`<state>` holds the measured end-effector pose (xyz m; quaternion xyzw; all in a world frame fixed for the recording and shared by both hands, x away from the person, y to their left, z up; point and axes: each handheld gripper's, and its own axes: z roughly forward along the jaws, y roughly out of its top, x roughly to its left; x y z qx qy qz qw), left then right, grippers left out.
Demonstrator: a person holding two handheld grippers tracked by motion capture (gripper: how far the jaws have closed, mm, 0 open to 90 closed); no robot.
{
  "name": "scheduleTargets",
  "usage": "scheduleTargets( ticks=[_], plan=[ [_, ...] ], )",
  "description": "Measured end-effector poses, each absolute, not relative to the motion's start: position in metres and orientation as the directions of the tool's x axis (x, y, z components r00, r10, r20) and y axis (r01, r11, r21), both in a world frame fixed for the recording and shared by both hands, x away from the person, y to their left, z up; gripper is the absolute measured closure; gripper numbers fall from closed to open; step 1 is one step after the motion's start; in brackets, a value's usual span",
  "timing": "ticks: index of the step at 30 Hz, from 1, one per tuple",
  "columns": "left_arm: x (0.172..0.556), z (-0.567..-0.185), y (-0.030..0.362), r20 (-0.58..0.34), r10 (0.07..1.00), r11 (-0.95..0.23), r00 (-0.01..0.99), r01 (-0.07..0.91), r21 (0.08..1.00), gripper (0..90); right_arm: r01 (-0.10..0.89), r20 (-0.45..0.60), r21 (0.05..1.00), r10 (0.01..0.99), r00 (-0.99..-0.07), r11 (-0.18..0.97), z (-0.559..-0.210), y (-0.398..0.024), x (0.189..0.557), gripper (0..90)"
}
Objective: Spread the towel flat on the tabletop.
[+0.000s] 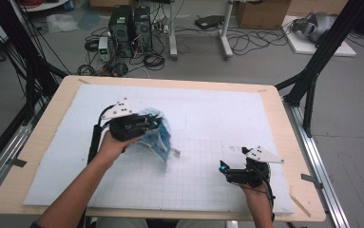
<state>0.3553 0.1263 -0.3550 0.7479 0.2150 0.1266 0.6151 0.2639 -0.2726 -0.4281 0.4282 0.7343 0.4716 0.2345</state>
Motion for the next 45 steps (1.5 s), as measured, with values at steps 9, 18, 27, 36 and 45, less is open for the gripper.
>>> scheduleTargets(
  ticks=[9,18,27,36,45],
  plan=[
    [0.375,-0.371,0.074,-0.092,0.467,-0.212,0.879,0.212,0.954,84.0,0.422,0.078,0.888,0.842,-0.534,0.185,-0.43,-0.267,0.266,0.8],
    [0.391,-0.39,0.061,-0.168,0.601,-0.204,0.781,0.353,0.913,29.5,0.422,0.06,0.881,0.836,-0.546,0.213,-0.433,-0.263,0.269,0.7],
    [0.37,-0.395,0.118,-0.13,0.663,-0.163,0.737,0.312,0.936,29.9,0.427,0.064,0.876,0.826,-0.561,0.223,-0.434,-0.255,0.28,5.1],
    [0.351,-0.414,0.157,-0.155,0.706,-0.141,0.691,0.352,0.925,29.8,0.427,0.013,0.838,0.77,-0.638,0.339,-0.434,-0.202,0.312,4.9],
    [0.343,-0.433,0.16,-0.152,0.699,-0.262,0.699,0.447,0.855,29.9,0.487,-0.002,0.755,0.744,-0.669,0.439,-0.451,-0.158,0.35,43.0]
  ],
)
